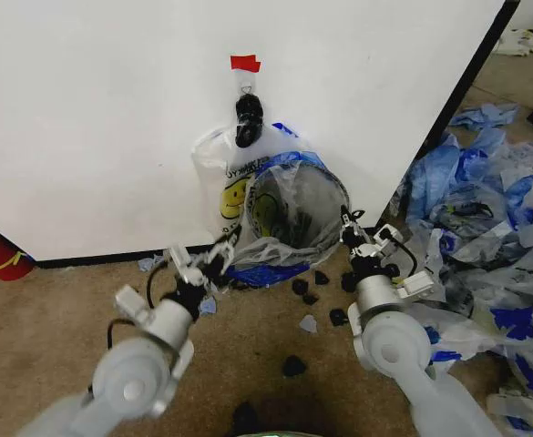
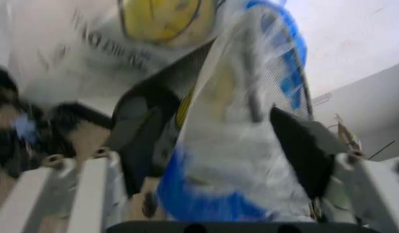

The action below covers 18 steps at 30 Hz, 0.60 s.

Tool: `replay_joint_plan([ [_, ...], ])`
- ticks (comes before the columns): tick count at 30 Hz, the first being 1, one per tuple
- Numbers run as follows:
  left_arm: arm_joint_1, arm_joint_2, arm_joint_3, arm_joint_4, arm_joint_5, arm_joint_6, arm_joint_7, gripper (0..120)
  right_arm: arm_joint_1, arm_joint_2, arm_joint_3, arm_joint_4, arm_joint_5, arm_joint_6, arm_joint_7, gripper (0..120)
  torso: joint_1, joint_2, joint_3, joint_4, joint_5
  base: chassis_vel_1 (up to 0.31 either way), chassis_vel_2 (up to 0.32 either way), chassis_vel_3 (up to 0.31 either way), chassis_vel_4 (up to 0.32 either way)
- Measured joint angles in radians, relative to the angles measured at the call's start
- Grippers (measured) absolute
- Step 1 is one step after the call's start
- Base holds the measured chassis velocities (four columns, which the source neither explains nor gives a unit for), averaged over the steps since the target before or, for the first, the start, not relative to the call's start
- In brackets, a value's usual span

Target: Pick up the garbage bag from the wall and place it over the trash bin.

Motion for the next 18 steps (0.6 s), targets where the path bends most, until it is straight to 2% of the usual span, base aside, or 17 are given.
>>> replay_joint_plan([
  [2,0.015,-0.026,0.005,0.01,-0.001,0.003,0.004,85,-0.006,-0.005,0.004,0.006,0.0,0.0,-0.001,0,0.0,0.0,0.0,-0.0003,-0.0001,0.0,0.0,0.0,0.0],
  [7,0.026,-0.059,0.007,0.024,0.0,0.003,0.024,98,-0.012,-0.022,0.01,0.015,-0.001,0.0,-0.004,0,0.0,0.0,0.0,-0.0002,-0.0001,0.0,0.0,0.0,0.0],
  [18,0.071,-0.125,0.017,0.013,0.015,0.012,0.06,100,0.0,-0.024,0.013,0.012,-0.001,-0.004,-0.001,0,0.0,0.0,0.0,-0.0001,-0.0002,0.0,0.0,0.0,0.0],
])
